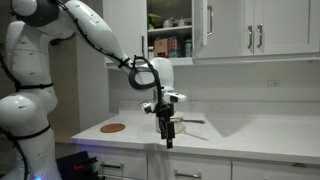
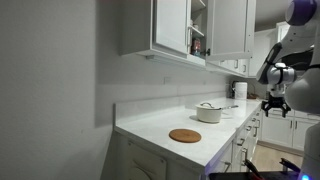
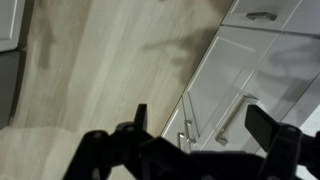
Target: Open the second drawer from the left
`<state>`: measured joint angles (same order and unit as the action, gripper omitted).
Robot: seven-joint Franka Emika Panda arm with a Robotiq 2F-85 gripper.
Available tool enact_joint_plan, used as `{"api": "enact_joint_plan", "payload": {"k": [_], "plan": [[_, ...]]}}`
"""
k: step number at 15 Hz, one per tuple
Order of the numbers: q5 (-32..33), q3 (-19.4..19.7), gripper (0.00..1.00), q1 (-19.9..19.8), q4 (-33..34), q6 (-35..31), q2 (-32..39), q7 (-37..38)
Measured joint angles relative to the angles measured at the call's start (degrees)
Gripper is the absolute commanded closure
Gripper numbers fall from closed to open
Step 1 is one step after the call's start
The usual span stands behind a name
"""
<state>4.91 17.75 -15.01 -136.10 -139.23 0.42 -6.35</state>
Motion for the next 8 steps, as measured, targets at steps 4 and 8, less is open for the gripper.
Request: {"api": "enact_joint_plan", "payload": {"k": [4,8], "plan": [[-4.8,-2.6,0.0,0.3,0.6,-7.7,7.4,-0.1],[-10.2,-6.1,0.0,0.5,3.4,-12.8,13.9,-0.1]]}}
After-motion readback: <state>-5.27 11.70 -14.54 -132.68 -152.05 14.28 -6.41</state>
